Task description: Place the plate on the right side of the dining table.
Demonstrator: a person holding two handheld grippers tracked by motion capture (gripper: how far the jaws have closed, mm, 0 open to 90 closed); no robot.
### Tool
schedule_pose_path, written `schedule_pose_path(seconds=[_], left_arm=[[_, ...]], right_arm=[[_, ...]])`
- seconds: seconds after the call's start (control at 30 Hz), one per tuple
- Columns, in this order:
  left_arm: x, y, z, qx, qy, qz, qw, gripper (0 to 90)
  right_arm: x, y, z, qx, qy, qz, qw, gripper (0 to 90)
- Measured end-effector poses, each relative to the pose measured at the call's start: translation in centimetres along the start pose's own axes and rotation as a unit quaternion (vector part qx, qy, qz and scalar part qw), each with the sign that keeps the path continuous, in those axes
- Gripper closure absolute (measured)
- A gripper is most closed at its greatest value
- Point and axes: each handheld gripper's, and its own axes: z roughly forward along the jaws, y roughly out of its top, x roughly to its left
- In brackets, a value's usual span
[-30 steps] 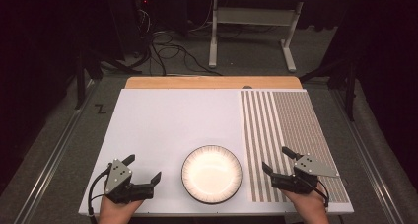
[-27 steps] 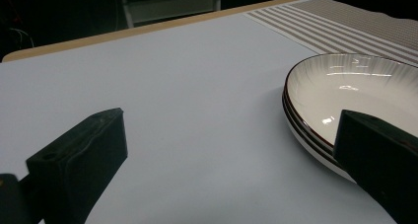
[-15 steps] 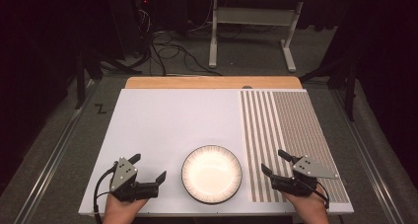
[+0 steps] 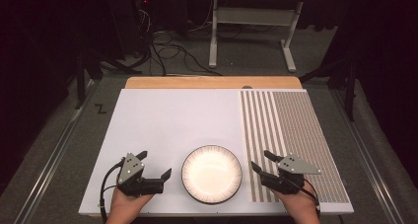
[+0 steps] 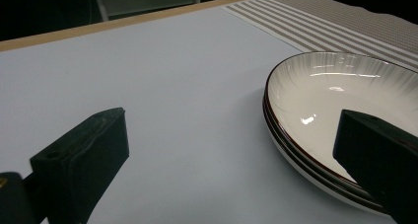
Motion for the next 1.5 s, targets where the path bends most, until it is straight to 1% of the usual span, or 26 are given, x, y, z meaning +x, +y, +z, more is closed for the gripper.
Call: schedule_pose_path(seconds=[0.07,0.1,0.17,0.3,0.37,0.43,0.47,0.5,0.53,0.57,0.6,0.63,0.67,0.7,0.73,0.77,0.8,0.87,0.97,1.03,1.1,1.13,1.2,1.4,1.43,1.5], left_arm=[[0.1,0.1,0.1,-0.005,0.000,-0.006,1.0000,1.2],[0.2,0.2,0.1,-0.006,-0.001,-0.010,0.9999,1.2],[0.3,0.3,0.3,-0.011,-0.004,-0.017,0.9998,1.2],[0.0,0.3,0.5,-0.008,-0.007,-0.009,0.9999,1.3],[-0.1,0.2,0.5,-0.006,-0.007,-0.005,0.9999,1.5],[-0.1,0.2,0.4,-0.008,-0.007,-0.006,0.9999,2.0],[-0.2,0.2,0.3,-0.009,-0.007,-0.005,0.9999,2.2],[-0.2,0.3,0.3,-0.009,-0.007,-0.004,0.9999,2.2],[-0.4,0.3,0.2,-0.011,-0.008,-0.005,0.9999,2.2],[-0.4,0.3,0.2,-0.011,-0.008,-0.005,0.9999,2.2],[-0.5,0.4,0.1,-0.010,-0.011,-0.003,0.9999,2.2],[-0.6,0.4,0.0,-0.011,-0.020,-0.008,0.9997,2.1],[-0.8,0.5,-0.1,-0.015,-0.023,-0.010,0.9996,2.1],[-0.8,0.5,-0.1,-0.015,-0.023,-0.010,0.9996,2.4],[-1.0,0.6,-0.1,-0.017,-0.021,-0.004,0.9996,2.9],[-1.1,0.6,0.0,-0.019,-0.022,-0.002,0.9996,3.2],[-1.2,0.7,0.1,-0.018,-0.023,0.000,0.9996,4.2],[-1.4,0.7,0.2,-0.016,-0.024,0.005,0.9996,5.9],[-1.5,0.7,0.4,-0.015,-0.027,0.006,0.9995,6.2],[-1.6,0.7,0.6,-0.012,-0.029,0.007,0.9995,6.2],[-1.7,0.6,0.8,-0.005,-0.031,0.008,0.9995,6.3],[-1.8,0.6,0.8,-0.003,-0.030,0.008,0.9995,6.4],[-1.9,0.6,0.8,-0.004,-0.028,0.009,0.9996,6.8],[-2.1,0.3,0.8,-0.009,-0.022,0.014,0.9996,6.8],[-2.1,0.3,0.9,-0.009,-0.022,0.013,0.9996,6.8],[-2.1,0.2,1.0,-0.008,-0.021,0.010,0.9997,6.7]], right_arm=[[0.2,0.2,0.5,0.006,0.002,0.000,1.0000,43.2],[0.4,0.3,0.7,0.007,0.001,0.004,1.0000,43.5],[0.6,0.4,1.2,0.009,0.008,0.008,0.9999,44.5],[1.1,0.5,2.1,0.017,0.010,0.002,0.9998,47.8],[1.2,0.4,2.2,0.015,0.012,0.006,0.9998,48.3],[1.2,0.4,2.1,0.015,0.011,0.008,0.9998,48.4],[1.3,0.1,2.1,0.016,0.017,0.012,0.9997,50.5],[1.5,0.0,2.0,0.018,0.016,0.008,0.9997,51.0],[1.5,0.0,2.0,0.020,0.015,-0.002,0.9997,52.3],[1.5,0.0,2.0,0.020,0.015,-0.002,0.9997,52.3],[1.7,-0.2,1.8,0.021,0.013,-0.002,0.9997,54.0],[1.9,-0.4,1.5,0.020,0.011,-0.005,0.9997,57.0],[1.9,-0.4,1.4,0.020,0.008,-0.004,0.9998,60.0],[1.9,-0.4,1.4,0.020,0.008,-0.004,0.9998,60.0],[1.9,-0.6,1.2,0.017,0.010,0.000,0.9998,65.9],[1.8,-0.6,1.2,0.017,0.011,-0.001,0.9998,67.2],[1.8,-0.7,1.1,0.020,0.012,0.006,0.9997,69.4],[1.7,-0.9,1.2,0.022,0.017,0.010,0.9996,74.1],[1.6,-1.0,1.2,0.029,0.020,0.016,0.9993,80.2],[1.6,-1.0,1.1,0.030,0.021,0.015,0.9992,83.8],[1.5,-1.1,1.1,0.034,0.025,0.018,0.9990,90.0],[1.6,-1.1,1.1,0.034,0.029,0.021,0.9988,90.0],[1.6,-1.1,1.0,0.037,0.030,0.019,0.9987,90.0],[1.9,-1.3,1.3,0.049,0.035,0.018,0.9980,90.0],[1.9,-1.3,1.4,0.051,0.039,0.017,0.9978,90.0],[2.1,-1.3,1.6,0.053,0.046,0.008,0.9975,90.0]])
